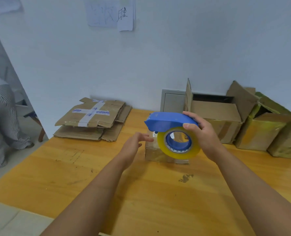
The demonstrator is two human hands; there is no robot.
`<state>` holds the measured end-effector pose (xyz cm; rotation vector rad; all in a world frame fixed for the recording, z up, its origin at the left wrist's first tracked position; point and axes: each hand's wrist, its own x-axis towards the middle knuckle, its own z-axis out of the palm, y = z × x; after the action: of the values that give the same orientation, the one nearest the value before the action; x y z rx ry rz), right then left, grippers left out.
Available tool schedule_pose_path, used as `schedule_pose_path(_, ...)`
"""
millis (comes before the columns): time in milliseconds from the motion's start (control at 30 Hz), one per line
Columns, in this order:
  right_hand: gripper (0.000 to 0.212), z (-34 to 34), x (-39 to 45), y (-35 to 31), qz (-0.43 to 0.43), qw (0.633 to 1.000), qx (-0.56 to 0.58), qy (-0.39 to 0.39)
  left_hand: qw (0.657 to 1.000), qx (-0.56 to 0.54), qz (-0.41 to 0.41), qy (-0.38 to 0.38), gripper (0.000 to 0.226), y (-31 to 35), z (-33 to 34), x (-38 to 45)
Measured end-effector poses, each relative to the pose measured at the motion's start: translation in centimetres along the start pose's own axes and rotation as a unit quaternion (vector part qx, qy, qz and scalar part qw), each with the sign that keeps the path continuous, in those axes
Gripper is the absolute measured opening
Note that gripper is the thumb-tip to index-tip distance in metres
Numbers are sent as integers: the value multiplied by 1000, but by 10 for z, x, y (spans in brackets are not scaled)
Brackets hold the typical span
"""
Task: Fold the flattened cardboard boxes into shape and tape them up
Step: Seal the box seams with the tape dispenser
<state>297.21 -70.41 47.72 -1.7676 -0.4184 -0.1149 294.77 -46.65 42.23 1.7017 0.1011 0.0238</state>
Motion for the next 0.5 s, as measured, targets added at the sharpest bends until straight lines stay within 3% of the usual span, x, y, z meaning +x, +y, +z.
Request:
schedule_pose_path(100,57,-2,-1,2,0,1000,15,-6,995,-78,-67,-17,63,16,-3,10)
schedule_pose_path(233,58,-3,-1,6,3,1000,30,-1,991,-93,-93,-23,22,19,-1,16)
schedule_pose_path(400,57,-10,-2,13,11,999,51,-4,986,-133,-97,6,25,22,4,14)
schedule_pose_path(500,54,-13,-1,15,17,998,66,-9,986,-136,-89,27,15,32,4,14)
